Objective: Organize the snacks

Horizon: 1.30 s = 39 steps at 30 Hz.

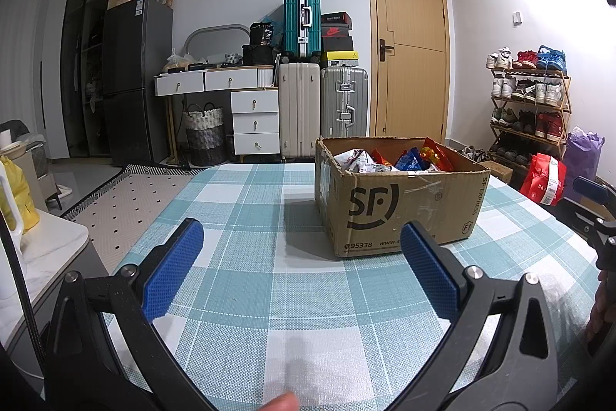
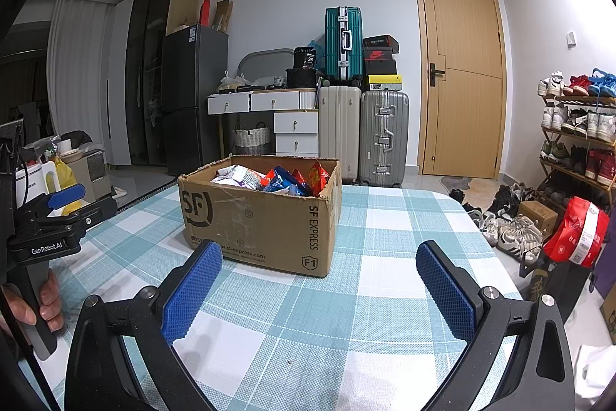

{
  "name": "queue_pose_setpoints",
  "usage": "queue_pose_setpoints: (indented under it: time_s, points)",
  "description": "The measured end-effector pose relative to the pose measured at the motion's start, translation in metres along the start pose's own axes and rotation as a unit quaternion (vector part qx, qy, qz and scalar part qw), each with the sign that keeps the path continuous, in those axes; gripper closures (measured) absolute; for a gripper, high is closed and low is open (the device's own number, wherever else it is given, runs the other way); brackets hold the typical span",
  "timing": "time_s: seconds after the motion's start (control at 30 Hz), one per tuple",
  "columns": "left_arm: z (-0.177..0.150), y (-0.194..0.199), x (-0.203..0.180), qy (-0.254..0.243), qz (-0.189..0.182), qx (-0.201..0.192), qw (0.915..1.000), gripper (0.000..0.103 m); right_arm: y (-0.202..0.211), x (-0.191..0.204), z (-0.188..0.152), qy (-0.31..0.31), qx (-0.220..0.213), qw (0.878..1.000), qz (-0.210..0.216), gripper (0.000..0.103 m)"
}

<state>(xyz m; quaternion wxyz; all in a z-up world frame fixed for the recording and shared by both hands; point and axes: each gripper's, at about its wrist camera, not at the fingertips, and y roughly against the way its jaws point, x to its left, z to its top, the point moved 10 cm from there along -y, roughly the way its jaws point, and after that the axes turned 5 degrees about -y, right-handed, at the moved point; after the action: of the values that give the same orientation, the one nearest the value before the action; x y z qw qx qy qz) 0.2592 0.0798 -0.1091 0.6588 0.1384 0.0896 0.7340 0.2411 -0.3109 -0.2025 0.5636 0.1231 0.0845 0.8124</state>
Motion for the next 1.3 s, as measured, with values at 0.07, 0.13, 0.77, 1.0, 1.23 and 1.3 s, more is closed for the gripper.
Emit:
queue_pose_setpoints:
  time_s: [0.07, 0.13, 0.77, 1.0, 1.23, 1.3]
  points:
    - [-0.0008, -0.0028, 0.0012, 0.0, 0.0, 0.0, 1.0, 0.001, 0.001, 0.0, 0.0003, 0.0, 0.0, 1.0, 0.0, 0.0]
    - [-0.0001, 0.0, 0.0, 0.0, 0.0, 0.0, 1.0, 0.001, 0.0005, 0.0, 0.0002, 0.0, 0.0, 1.0, 0.0, 0.0]
    - [-0.0006, -0.0016, 0.0007, 0.0, 0.0, 0.0, 1.0, 0.001, 0.0008, 0.0001, 0.0003, 0.0, 0.0, 1.0, 0.0, 0.0]
    - [-0.0002, 0.0003, -0.0002, 0.0, 0.0, 0.0, 1.0, 0.001, 0.0008, 0.0, 0.0003, 0.0, 0.0, 1.0, 0.0, 0.0]
    - [-0.0006, -0.0009, 0.0003, 0.0, 0.0, 0.0, 1.0, 0.001, 0.0004, -0.0001, 0.0001, 0.0, 0.0, 1.0, 0.0, 0.0]
    - [-0.0003, 0.0004, -0.0003, 0.0, 0.0, 0.0, 1.0, 0.001, 0.0008, 0.0, 0.0003, 0.0, 0.0, 1.0, 0.0, 0.0]
